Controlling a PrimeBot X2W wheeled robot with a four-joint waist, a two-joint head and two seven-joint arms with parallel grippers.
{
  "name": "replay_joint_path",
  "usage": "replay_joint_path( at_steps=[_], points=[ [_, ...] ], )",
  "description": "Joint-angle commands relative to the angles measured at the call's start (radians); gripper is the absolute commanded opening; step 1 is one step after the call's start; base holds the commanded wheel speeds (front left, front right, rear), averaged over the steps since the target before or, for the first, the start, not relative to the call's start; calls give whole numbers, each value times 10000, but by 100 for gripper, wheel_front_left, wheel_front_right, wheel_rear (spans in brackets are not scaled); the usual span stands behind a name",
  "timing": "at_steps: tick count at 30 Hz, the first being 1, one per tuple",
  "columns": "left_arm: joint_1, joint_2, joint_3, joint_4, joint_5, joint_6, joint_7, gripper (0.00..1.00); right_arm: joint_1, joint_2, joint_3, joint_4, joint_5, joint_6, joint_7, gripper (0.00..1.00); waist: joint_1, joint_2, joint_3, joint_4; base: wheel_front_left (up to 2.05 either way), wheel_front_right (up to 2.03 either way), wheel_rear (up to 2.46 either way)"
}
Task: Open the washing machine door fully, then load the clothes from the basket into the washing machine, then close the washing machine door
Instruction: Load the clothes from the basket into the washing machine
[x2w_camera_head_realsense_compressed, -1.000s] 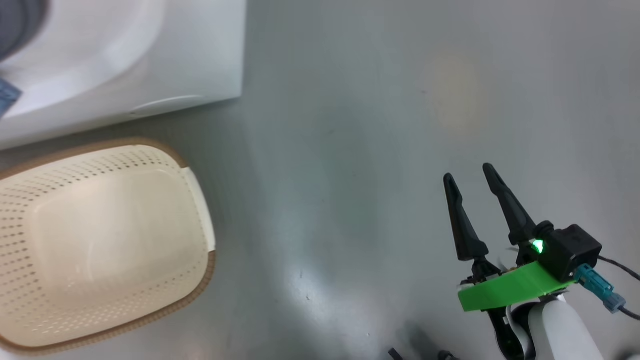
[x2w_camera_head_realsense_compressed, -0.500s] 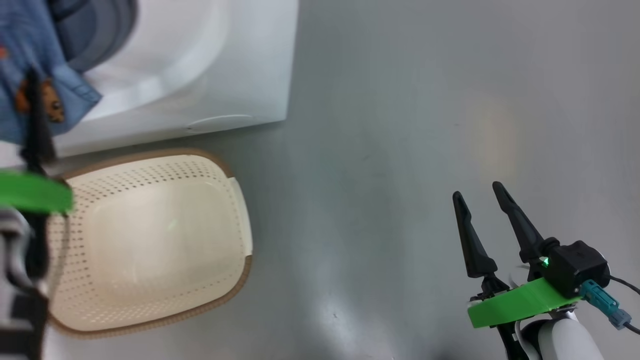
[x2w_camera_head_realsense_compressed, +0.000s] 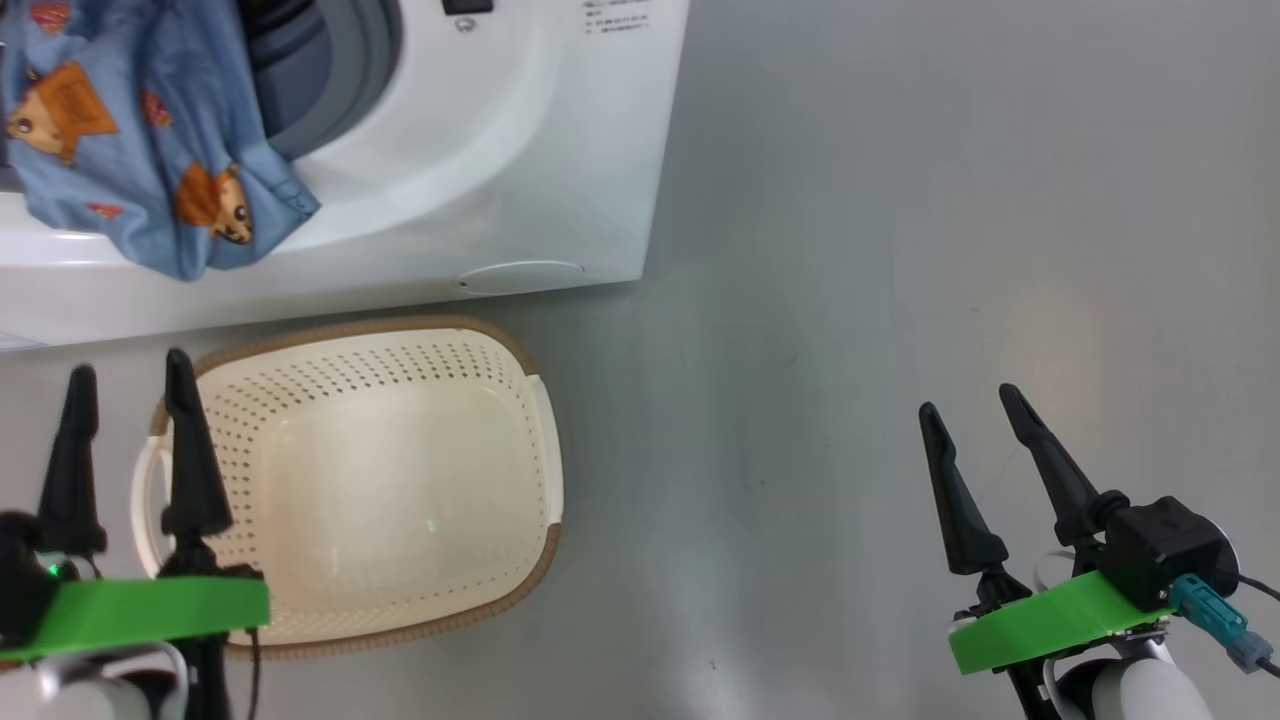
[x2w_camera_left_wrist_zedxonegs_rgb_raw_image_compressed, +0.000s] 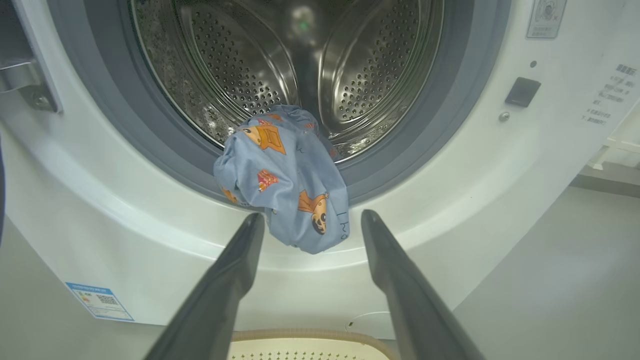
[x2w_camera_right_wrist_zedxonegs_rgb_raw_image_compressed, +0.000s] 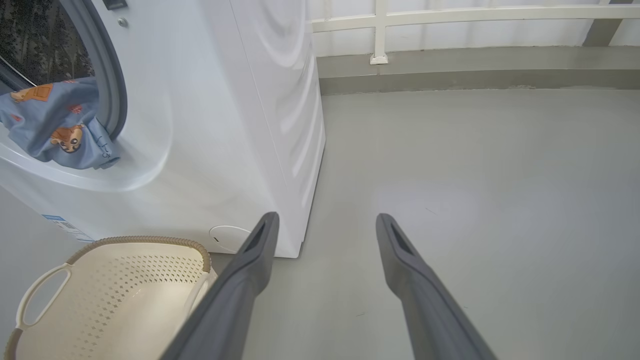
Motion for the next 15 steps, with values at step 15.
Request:
replay_joint_path(
  at_steps=[15],
  points=[
    [551,-1002,612,-360,998,-939,-60,100,312,-62,213,-515,-204,100,244,100,0,0,-397,271,0,0,0]
  ],
)
